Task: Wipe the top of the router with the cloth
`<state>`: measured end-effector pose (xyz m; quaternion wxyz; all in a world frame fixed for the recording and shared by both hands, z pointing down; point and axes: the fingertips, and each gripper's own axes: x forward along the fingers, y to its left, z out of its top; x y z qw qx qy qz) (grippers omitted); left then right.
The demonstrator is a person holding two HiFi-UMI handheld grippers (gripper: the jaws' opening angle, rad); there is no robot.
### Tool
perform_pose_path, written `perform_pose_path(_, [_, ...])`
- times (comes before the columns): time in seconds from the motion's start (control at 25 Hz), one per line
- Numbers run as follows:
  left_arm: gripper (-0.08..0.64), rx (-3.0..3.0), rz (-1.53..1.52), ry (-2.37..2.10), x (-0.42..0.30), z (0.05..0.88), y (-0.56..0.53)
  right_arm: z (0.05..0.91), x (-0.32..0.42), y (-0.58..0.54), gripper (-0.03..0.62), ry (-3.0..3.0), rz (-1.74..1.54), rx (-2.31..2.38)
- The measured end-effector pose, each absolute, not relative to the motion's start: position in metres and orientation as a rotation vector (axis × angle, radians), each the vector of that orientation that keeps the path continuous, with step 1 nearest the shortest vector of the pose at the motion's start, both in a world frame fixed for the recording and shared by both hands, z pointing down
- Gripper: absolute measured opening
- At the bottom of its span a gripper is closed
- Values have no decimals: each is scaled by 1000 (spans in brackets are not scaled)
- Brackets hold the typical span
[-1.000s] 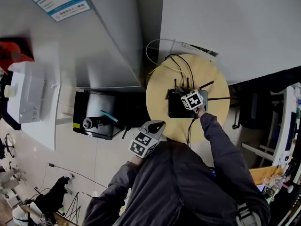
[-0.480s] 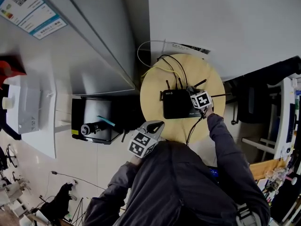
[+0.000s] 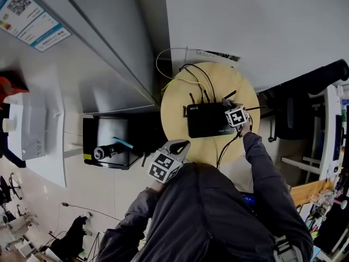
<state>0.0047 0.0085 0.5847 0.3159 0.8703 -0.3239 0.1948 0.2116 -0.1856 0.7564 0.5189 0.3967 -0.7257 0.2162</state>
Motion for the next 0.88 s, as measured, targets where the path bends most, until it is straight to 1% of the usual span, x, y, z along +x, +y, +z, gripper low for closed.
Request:
perform_pose_path(0.16, [0,2291,511,-852,3,585,12,737,189,-184,28,-1836,519,969])
perform_pose_path(0.44, [0,2303,511,-839,3,584,16,715,79,-146,28,-2021,542,780])
perform_pose_path(0.6, [0,2301,508,-851,-1,584,19,718,34,-125,28,-2048,562,692])
perform_pose_path(0.72, [0,2295,505,-863,-6,583,22,728,16,-115,28,-2037,578,661])
perform_pose_path(0.88, [0,2294,502,-868,-10,583,25,750,20,-103,28,-1963,580,655])
